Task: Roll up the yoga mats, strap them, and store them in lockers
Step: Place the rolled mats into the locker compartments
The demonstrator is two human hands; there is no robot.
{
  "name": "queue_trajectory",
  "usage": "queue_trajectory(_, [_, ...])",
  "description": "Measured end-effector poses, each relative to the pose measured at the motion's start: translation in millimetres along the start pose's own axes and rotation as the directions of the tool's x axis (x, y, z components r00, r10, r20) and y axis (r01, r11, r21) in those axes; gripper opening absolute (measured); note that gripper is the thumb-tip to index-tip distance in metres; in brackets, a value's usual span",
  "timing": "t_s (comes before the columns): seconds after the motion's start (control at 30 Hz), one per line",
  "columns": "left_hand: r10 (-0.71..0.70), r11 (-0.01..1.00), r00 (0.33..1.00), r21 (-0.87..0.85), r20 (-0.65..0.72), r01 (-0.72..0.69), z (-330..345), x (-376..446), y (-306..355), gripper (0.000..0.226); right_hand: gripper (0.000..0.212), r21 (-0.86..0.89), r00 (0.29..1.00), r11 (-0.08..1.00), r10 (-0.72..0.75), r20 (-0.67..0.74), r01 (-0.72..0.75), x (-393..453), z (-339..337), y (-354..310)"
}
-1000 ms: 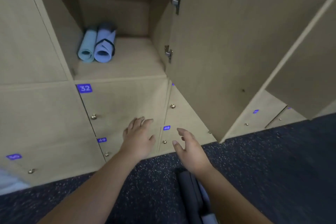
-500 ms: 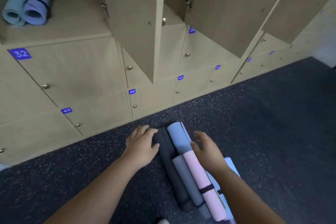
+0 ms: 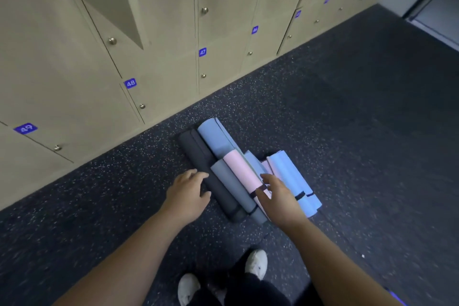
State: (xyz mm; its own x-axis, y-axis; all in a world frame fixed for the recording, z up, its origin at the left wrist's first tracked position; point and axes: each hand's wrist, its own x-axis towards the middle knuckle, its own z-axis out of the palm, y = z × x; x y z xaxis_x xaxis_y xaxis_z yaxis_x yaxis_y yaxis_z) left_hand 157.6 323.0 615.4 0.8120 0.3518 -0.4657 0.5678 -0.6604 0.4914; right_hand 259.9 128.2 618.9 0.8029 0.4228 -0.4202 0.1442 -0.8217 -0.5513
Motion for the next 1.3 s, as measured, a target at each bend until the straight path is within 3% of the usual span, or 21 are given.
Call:
queue_trajectory(0.3, [-0.146, 0.988, 0.988, -0.051, 0.045, 0.149, 77, 44, 30, 0.053, 0.048, -0.058, 0.978, 0.997, 0.062, 0.198, -0.051, 38, -2, 102])
queue_trajectory(0.5, [-0.292, 0.909, 0.954, -0.290, 0.066, 0.298, 181, 112, 80, 0.059, 0.051, -0.197, 0.914, 0.980, 0.108, 0.391, -0.031, 118, -14, 197])
queue_trajectory(0.63, [-0.338, 0.819, 0.925, -0.429, 0.174, 0.380, 271, 150, 109, 0.063, 0.051, -0.319, 0.874, 0.948, 0.158, 0.460, -0.004, 173, -13, 271])
queue_trajectory(0.87, [-0.415, 0.695, 0.866, -0.516, 0.280, 0.500, 404, 210, 107, 0.081, 0.050, -0.423, 0.839, 0.903, 0.290, 0.460, -0.080, 247, 53, 377])
queue_trajectory(1.07, [-0.521, 0.628, 0.837, -0.589, 0.166, 0.508, 471, 275, 84, 0.091, 0.056, -0.358, 0.866, 0.932, 0.224, 0.446, -0.056, 301, 122, 424])
queue_trajectory(1.3, [-0.647, 0.448, 0.755, -0.747, 0.107, 0.491, 513, 332, 72, 0.102, 0.062, -0.254, 0.901, 0.967, 0.140, 0.410, -0.034, 346, 171, 454])
